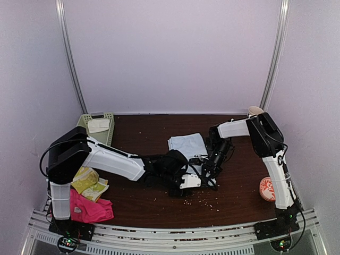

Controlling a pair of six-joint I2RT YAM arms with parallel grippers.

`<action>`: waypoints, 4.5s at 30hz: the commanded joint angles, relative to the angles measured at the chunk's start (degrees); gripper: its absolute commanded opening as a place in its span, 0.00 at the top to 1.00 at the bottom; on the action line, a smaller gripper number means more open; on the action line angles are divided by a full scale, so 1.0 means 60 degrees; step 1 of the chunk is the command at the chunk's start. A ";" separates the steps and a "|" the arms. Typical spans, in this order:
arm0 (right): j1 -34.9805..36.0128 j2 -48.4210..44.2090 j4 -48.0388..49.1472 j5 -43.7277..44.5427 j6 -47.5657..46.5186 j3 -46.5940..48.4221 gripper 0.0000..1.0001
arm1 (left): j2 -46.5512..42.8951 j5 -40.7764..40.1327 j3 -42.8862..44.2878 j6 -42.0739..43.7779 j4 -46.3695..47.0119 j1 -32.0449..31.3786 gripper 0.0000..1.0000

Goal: Roll the towels
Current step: Roll the towel at the center of the board.

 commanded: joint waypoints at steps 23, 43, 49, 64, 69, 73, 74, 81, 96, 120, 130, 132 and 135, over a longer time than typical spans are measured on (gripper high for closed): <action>-0.0183 0.0288 0.0748 0.1818 -0.0515 -0.0122 0.90 | 0.1306 -0.2415 0.0396 0.0447 -0.1033 0.0046 0.65; -0.1949 -0.4550 0.1448 0.2093 -0.0823 0.0891 0.61 | 0.1574 0.2601 0.1883 -0.1470 -0.3365 0.0970 0.89; -0.2043 -0.7371 0.4765 0.1973 -0.0702 -0.2366 0.56 | 0.2573 0.5019 0.3128 -0.2611 -0.4329 0.2052 0.89; 0.1018 -0.9155 0.7243 0.3979 -0.2102 -0.6703 0.55 | 0.4083 0.7819 0.4403 -0.4371 -0.5523 0.3025 0.89; 0.1868 -0.8444 0.8279 0.5015 -0.2028 -0.6857 0.52 | 0.4078 0.7880 0.4393 -0.4457 -0.5527 0.3061 0.88; 0.2376 -0.7824 0.8945 0.5392 -0.2043 -0.6833 0.42 | 0.4103 0.7904 0.4407 -0.4584 -0.5496 0.3065 0.88; 0.2478 -0.7647 0.9058 0.5455 -0.2048 -0.6796 0.41 | 0.4116 0.7894 0.4407 -0.4593 -0.5496 0.3061 0.88; 0.2866 -0.6623 0.9561 0.5541 -0.2056 -0.6621 0.54 | 0.4133 0.7777 0.4371 -0.4601 -0.5498 0.3079 0.88; 0.2456 -0.5364 0.7140 0.3756 -0.2447 -0.5566 0.96 | 0.2081 0.5957 0.2482 -0.4722 -0.3851 0.3109 0.71; 0.0191 0.0690 0.0555 0.0134 -0.1787 0.0690 0.96 | -0.3059 -0.0402 -0.2324 -0.1781 0.0983 0.1382 0.55; 0.0118 0.0888 0.0513 0.0422 -0.1507 0.0826 0.96 | -0.1165 -0.1150 -0.0743 0.0101 0.0728 0.0252 0.68; 0.0117 0.0910 0.0459 0.0395 -0.1577 0.0795 0.96 | -0.0856 -0.1478 -0.0689 0.0220 0.0918 0.0177 0.65; 0.0118 0.0920 0.0451 0.0377 -0.1646 0.0766 0.96 | -0.0414 -0.2022 -0.0701 0.0547 0.1282 0.0164 0.59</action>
